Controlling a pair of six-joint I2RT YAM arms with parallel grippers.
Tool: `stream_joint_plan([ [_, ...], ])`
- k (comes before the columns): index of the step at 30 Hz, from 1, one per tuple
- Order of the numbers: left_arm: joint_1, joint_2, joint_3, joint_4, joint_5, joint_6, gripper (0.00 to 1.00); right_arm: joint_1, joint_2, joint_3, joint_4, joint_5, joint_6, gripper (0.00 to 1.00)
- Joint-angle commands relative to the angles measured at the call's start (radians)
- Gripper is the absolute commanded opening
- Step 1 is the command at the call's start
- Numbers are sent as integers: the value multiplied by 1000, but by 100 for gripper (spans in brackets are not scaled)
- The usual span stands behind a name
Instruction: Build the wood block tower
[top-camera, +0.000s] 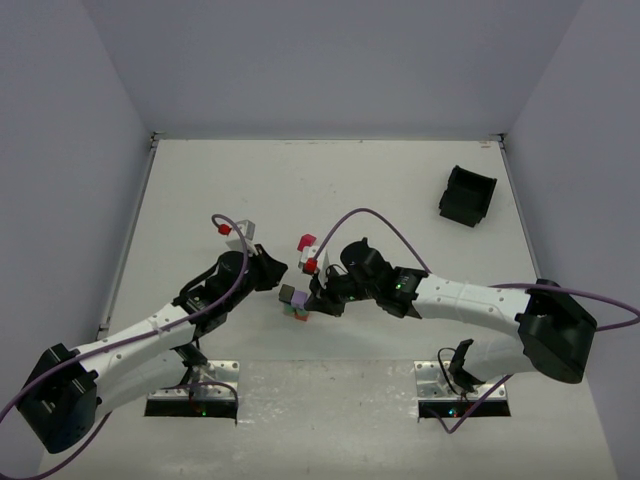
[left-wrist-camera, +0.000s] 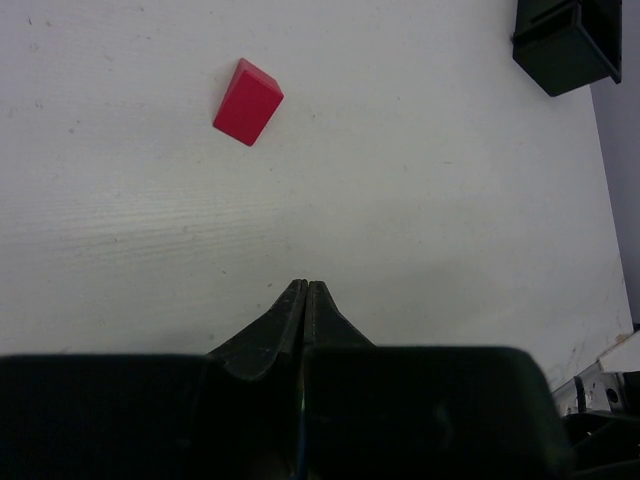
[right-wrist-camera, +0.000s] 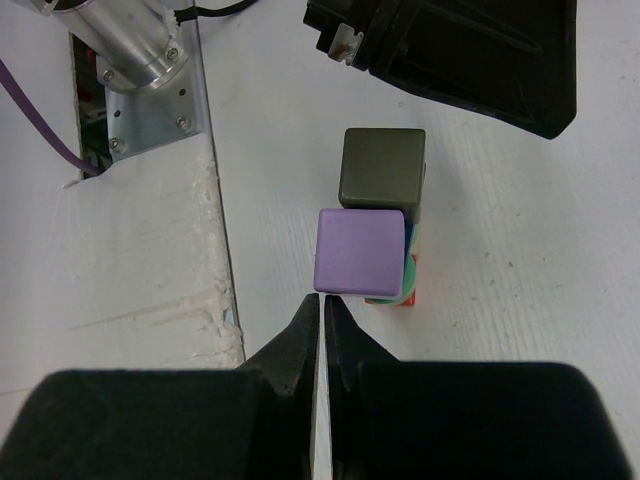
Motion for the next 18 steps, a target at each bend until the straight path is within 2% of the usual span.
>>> stream_joint_plan([
  [1, -13, -11, 3, 51, 2, 14, 0, 10, 3, 42, 30, -15, -16, 4],
  [18, -13, -35, 7, 31, 0, 13, 0, 10, -6, 43, 36, 7, -18, 4],
])
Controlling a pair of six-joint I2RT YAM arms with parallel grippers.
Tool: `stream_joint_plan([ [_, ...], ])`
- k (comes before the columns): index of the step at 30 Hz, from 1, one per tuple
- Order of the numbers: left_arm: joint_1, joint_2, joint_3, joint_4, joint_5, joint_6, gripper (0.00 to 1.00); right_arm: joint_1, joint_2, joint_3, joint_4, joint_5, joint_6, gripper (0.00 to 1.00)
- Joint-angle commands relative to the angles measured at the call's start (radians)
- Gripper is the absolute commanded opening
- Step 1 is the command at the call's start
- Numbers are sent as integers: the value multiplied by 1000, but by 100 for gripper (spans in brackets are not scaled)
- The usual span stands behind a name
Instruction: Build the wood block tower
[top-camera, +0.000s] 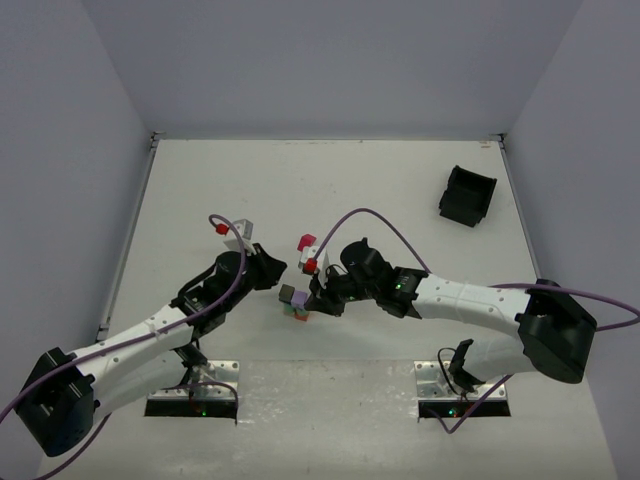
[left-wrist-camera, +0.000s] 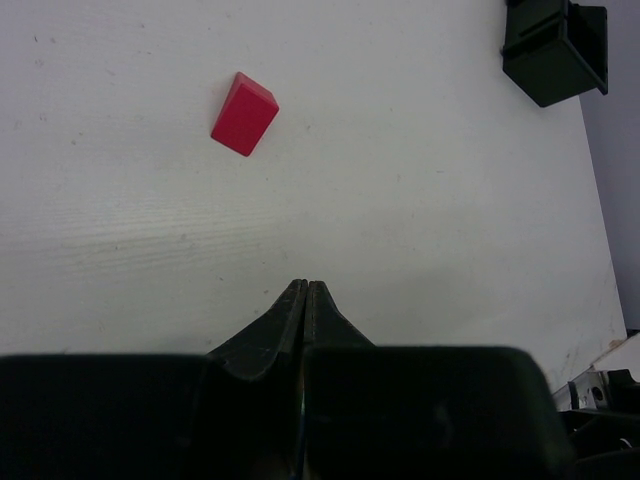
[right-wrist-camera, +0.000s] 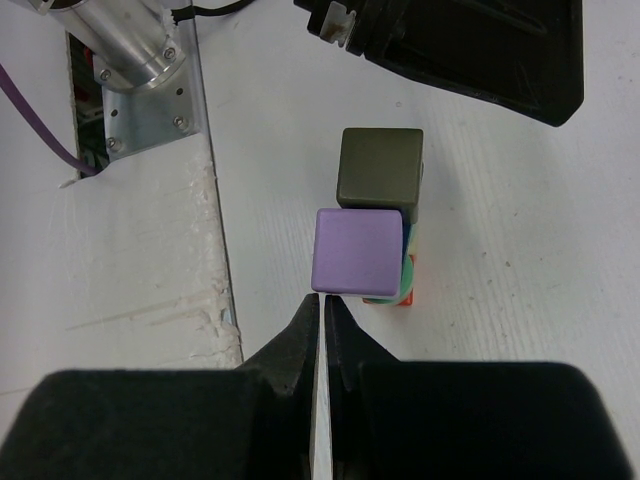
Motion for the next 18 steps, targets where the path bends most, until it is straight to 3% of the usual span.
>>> stream_joint_plan([
  [1, -12, -9, 7, 33, 13, 8, 0, 9, -7, 42, 38, 3, -12, 4],
  [18, -37, -5, 3, 56, 31, 9, 0, 10, -21, 34, 39, 9, -3, 4],
])
